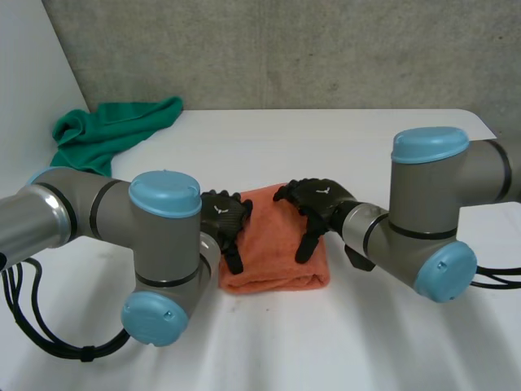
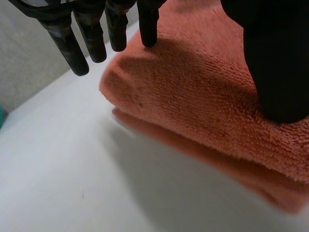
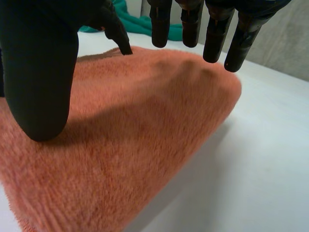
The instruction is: Fold the laundry.
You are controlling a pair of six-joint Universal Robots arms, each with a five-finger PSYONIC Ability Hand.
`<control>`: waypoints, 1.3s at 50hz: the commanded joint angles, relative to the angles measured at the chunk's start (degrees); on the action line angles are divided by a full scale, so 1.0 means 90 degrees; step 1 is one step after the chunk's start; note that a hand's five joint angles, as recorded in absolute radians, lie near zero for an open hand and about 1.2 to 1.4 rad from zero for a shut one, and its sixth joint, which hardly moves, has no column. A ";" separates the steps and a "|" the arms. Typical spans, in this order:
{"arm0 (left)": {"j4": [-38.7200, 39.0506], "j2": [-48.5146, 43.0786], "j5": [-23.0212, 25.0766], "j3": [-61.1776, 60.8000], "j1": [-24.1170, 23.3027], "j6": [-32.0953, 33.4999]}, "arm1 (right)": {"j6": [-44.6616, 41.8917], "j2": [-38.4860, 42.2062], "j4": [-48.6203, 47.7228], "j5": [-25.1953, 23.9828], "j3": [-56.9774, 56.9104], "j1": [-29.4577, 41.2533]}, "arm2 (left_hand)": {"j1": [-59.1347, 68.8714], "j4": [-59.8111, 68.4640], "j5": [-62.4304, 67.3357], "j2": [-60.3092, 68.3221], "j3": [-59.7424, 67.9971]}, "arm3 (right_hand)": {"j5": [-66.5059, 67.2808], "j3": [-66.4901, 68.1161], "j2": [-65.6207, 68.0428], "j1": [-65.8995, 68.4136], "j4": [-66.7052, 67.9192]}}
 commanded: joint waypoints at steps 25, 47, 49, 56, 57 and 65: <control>-0.0057 0.1328 0.0019 -0.0448 0.0222 0.0105 | 0.0030 -0.1087 0.0109 0.0401 0.0382 -0.0119 | -0.0123 -0.0169 -0.0289 -0.0183 -0.0218 | -0.0404 -0.0224 -0.0250 -0.0142 -0.0353; 0.0373 0.2600 0.0058 -0.1894 0.0701 -0.1049 | 0.0801 -0.1615 -0.0203 -0.0105 0.3028 -0.1526 | -0.0123 -0.0169 -0.0289 -0.0183 -0.0218 | 0.0408 0.0588 0.0562 0.0670 0.0458; 0.0393 0.2600 0.0058 -0.1933 0.0692 -0.1049 | 0.0987 -0.1595 -0.0330 -0.0194 0.3048 -0.1507 | -0.0123 -0.0169 -0.0289 -0.0183 -0.0218 | 0.0502 0.0682 0.0656 0.0764 0.0552; 0.0412 0.2590 0.0058 -0.2001 0.0652 -0.1059 | 0.1457 -0.1254 -0.0516 -0.0311 0.2922 -0.1351 | -0.0123 -0.0169 -0.0289 -0.0183 -0.0218 | 0.0596 0.0776 0.0750 0.0858 0.0647; 0.0412 0.2590 0.0058 -0.2021 0.0652 -0.1059 | 0.1476 -0.1205 -0.0546 -0.0311 0.2893 -0.1264 | -0.0123 -0.0169 -0.0289 -0.0183 -0.0218 | 0.0596 0.0776 0.0750 0.0858 0.0647; 0.0461 0.2600 0.0077 -0.2070 0.0633 -0.1059 | 0.1515 -0.0834 -0.0751 -0.0233 0.2502 -0.0853 | -0.0123 -0.0169 -0.0289 -0.0183 -0.0218 | 0.0559 0.0738 0.0712 0.0821 0.0609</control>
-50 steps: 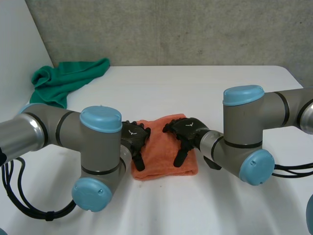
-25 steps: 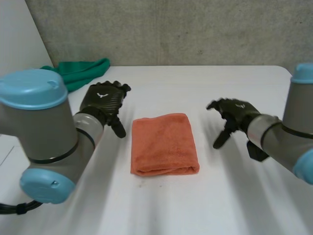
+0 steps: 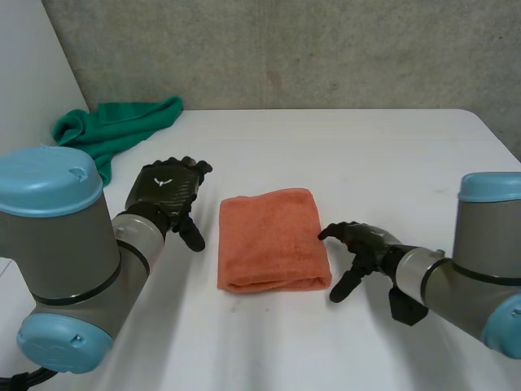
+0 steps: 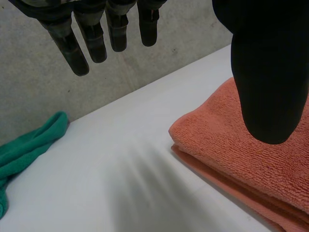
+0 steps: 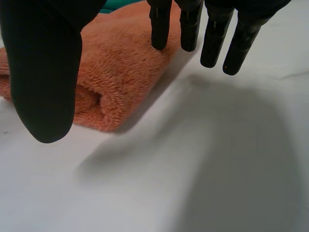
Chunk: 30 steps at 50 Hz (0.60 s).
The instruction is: Fold the laundry.
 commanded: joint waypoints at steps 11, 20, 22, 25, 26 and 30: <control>0.0208 0.0132 0.0380 0.0007 -0.0043 -0.0001 | 0.0340 0.0673 -0.0153 0.0150 -0.0793 0.0594 | -0.0087 -0.0169 -0.0287 -0.0183 -0.0218 | 0.0389 0.0438 0.0452 0.0717 0.0445; 0.0208 0.0102 0.0390 -0.0032 -0.0034 -0.0001 | 0.0340 0.1044 -0.0153 0.0433 -0.1212 0.0926 | -0.0087 -0.0169 -0.0287 -0.0183 -0.0218 | 0.0912 0.0961 0.0974 0.1239 0.0967; 0.0208 0.0102 0.0400 -0.0042 -0.0034 -0.0001 | 0.0350 0.1084 -0.0153 0.0482 -0.1281 0.0946 | -0.0087 -0.0169 -0.0287 -0.0183 -0.0218 | 0.1099 0.1147 0.1161 0.1426 0.1154; 0.0208 0.0112 0.0400 -0.0042 -0.0034 -0.0001 | 0.0369 0.1103 -0.0153 0.0590 -0.1350 0.0976 | -0.0087 -0.0169 -0.0287 -0.0183 -0.0218 | 0.1230 0.1279 0.1292 0.1557 0.1285; 0.0208 0.0112 0.0400 -0.0042 -0.0024 -0.0001 | 0.0379 0.1103 -0.0153 0.0619 -0.1359 0.0985 | -0.0087 -0.0169 -0.0287 -0.0183 -0.0218 | 0.1286 0.1335 0.1348 0.1613 0.1341; 0.0208 0.0112 0.0400 -0.0042 -0.0024 -0.0001 | 0.0516 0.1064 -0.0143 0.0775 -0.1369 0.0976 | -0.0087 -0.0169 -0.0287 -0.0183 -0.0218 | 0.1361 0.1410 0.1424 0.1689 0.1416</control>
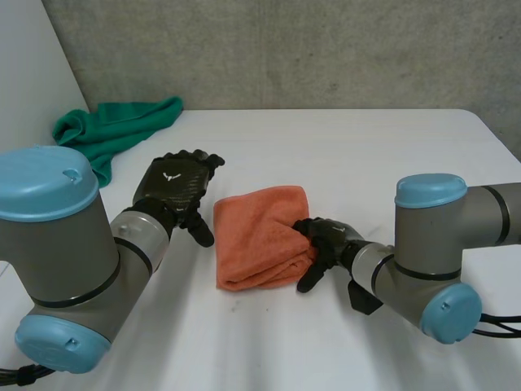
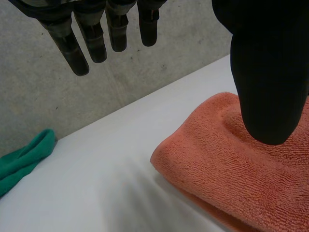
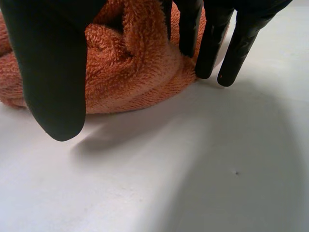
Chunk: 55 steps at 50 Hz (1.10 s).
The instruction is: Fold the laundry.
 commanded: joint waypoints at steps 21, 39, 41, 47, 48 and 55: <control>-0.0002 -0.0025 0.0007 -0.0011 -0.0003 0.0000 | 0.0583 -0.0001 -0.0127 0.0369 -0.0194 0.0023 | -0.0087 -0.0169 -0.0287 -0.0183 -0.0218 | 0.3595 0.3518 0.3445 0.4017 0.3540; -0.0002 -0.0054 -0.0003 -0.0080 0.0065 0.0000 | 0.0028 0.0418 -0.0148 -0.0187 -0.1238 0.0013 | -0.0087 -0.0169 -0.0287 -0.0183 -0.0218 | 0.6530 0.6453 0.6380 0.6951 0.6475; -0.0002 -0.0064 -0.0012 -0.0099 0.0094 0.0000 | -0.0392 0.0662 0.0106 -0.0451 -0.1609 0.0004 | -0.0087 -0.0169 -0.0287 -0.0183 -0.0218 | 0.6530 0.6453 0.6380 0.6951 0.6475; -0.0002 -0.0074 -0.0022 -0.0167 0.0221 0.0000 | -0.1388 0.1346 0.0760 -0.0569 -0.2936 -0.0074 | -0.0087 -0.0169 -0.0287 -0.0183 -0.0218 | 0.6530 0.6453 0.6380 0.6951 0.6475; -0.0002 -0.0074 -0.0022 -0.0187 0.0231 0.0000 | -0.1544 0.1550 0.0887 -0.0569 -0.3354 -0.0152 | -0.0087 -0.0169 -0.0287 -0.0183 -0.0218 | 0.6530 0.6453 0.6380 0.6951 0.6475; -0.0002 -0.0132 -0.0032 -0.0294 0.0309 0.0000 | -0.1790 0.2575 0.1200 -0.0588 -0.5433 -0.0883 | -0.0087 -0.0169 -0.0287 -0.0183 -0.0218 | 0.6530 0.6453 0.6380 0.6951 0.6475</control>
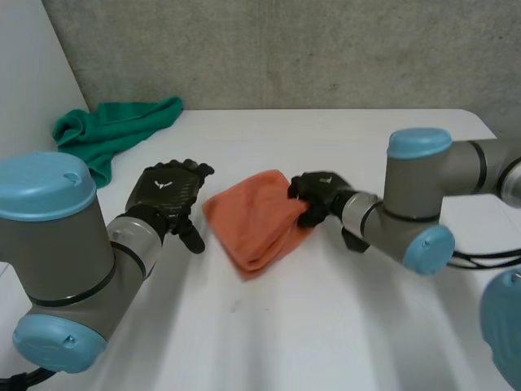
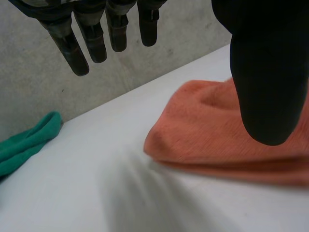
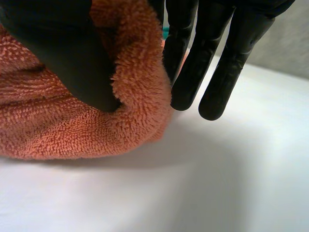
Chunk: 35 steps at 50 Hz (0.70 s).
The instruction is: Fold the laundry.
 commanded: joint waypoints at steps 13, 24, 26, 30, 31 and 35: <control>-0.0019 -0.0090 -0.0055 -0.0256 0.0215 0.0000 | -0.1060 0.2697 0.0710 0.0218 -0.5022 -0.2535 | -0.0087 -0.0169 -0.0287 -0.0183 -0.0218 | 0.1743 0.1396 0.1460 0.3079 0.1339; -0.0068 -0.0071 -0.0055 -0.0256 0.0284 0.0010 | -0.2272 0.2903 0.0046 0.1135 -0.5160 -0.3805 | -0.0087 -0.0169 -0.0287 -0.0183 -0.0218 | 0.1743 0.1396 0.1460 0.3079 0.1339; -0.0059 -0.0061 -0.0045 -0.0256 0.0284 0.0010 | -0.2360 0.2913 0.0007 0.1262 -0.5160 -0.3913 | -0.0087 -0.0169 -0.0287 -0.0183 -0.0218 | 0.1743 0.1396 0.1460 0.3079 0.1339; -0.0059 -0.0061 -0.0045 -0.0256 0.0284 0.0020 | -0.2594 0.2991 -0.0022 0.1478 -0.5160 -0.4089 | -0.0087 -0.0169 -0.0287 -0.0183 -0.0218 | 0.1743 0.1396 0.1460 0.3079 0.1339; -0.0059 -0.0061 -0.0045 -0.0247 0.0284 0.0020 | -0.2672 0.3001 -0.0013 0.1555 -0.5160 -0.4128 | -0.0087 -0.0169 -0.0287 -0.0183 -0.0218 | 0.1743 0.1396 0.1460 0.3079 0.1339; -0.0059 -0.0061 -0.0045 -0.0237 0.0264 0.0020 | -0.2819 0.3001 -0.0012 0.1819 -0.5072 -0.4158 | -0.0087 -0.0169 -0.0287 -0.0183 -0.0218 | 0.1743 0.1396 0.1460 0.3079 0.1339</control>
